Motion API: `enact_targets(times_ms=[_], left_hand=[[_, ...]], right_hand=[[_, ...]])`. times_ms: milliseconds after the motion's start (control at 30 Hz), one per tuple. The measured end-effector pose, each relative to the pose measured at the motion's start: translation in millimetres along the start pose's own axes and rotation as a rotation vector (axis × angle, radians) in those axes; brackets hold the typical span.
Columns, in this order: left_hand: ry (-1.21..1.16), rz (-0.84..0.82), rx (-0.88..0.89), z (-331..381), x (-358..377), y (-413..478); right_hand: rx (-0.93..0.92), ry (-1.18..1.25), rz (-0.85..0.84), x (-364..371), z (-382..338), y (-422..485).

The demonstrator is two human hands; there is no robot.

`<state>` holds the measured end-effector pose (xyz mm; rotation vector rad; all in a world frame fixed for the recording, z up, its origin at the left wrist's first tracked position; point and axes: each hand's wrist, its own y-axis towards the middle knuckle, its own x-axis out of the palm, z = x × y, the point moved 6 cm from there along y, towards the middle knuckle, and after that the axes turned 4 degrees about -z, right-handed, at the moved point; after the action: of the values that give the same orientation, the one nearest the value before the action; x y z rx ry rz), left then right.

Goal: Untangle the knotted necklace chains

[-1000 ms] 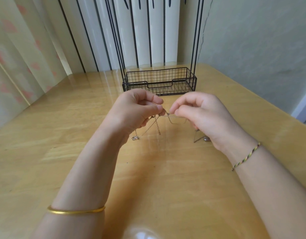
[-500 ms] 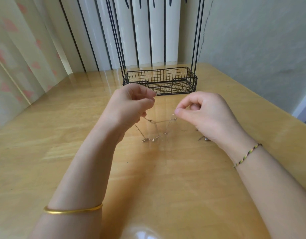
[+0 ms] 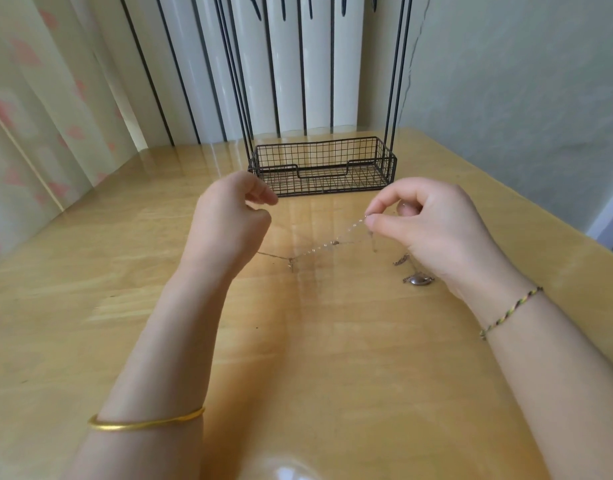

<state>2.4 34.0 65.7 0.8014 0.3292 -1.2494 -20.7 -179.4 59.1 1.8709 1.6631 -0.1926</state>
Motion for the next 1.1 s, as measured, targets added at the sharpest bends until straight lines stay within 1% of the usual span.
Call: enact_targets(times_ms=[67, 167, 467, 700, 800, 867, 900, 933, 1000, 1067, 1100], left_hand=[[0.022, -0.004, -0.028, -6.6, -1.6, 2.1], [0.050, -0.054, -0.065, -15.0, 2.3, 3.6], [0.124, -0.207, -0.139, -32.4, 19.4, 4.7], [0.207, -0.349, -0.149, -34.8, 34.1, 0.9], [0.274, -0.368, -0.129, -30.4, 38.4, -2.4], [0.215, -0.352, -0.084, -18.5, 37.8, -4.4], [0.122, -0.366, -0.060, -10.1, 37.9, -6.3], [0.005, -0.406, -0.047, -1.5, 38.9, -8.7], [-0.183, -0.548, -0.042, 13.8, 45.3, -17.0], [-0.186, -0.660, -0.003, 20.0, 56.1, -23.6], [-0.148, -0.677, 0.026, 20.7, 61.9, -24.9]], right_hand=[[0.006, 0.053, 0.004, -2.0, 1.5, 0.8], [0.019, 0.110, 0.007, -3.4, 3.9, 1.9], [0.032, 0.154, -0.011, 0.7, 4.2, 1.8], [0.031, 0.192, -0.045, 6.9, 0.7, -0.1], [0.035, 0.214, -0.057, 8.2, 0.2, -0.8], [0.041, 0.217, -0.062, 8.6, 0.3, -1.1], [0.044, 0.223, -0.062, 8.9, 0.4, -1.4], [0.046, 0.228, -0.061, 9.1, 0.2, -1.4], [0.048, 0.230, -0.052, 8.7, -0.1, -1.4], [0.050, 0.227, -0.045, 8.1, -0.6, -1.2], [0.051, 0.227, -0.044, 7.8, -0.8, -1.3]])
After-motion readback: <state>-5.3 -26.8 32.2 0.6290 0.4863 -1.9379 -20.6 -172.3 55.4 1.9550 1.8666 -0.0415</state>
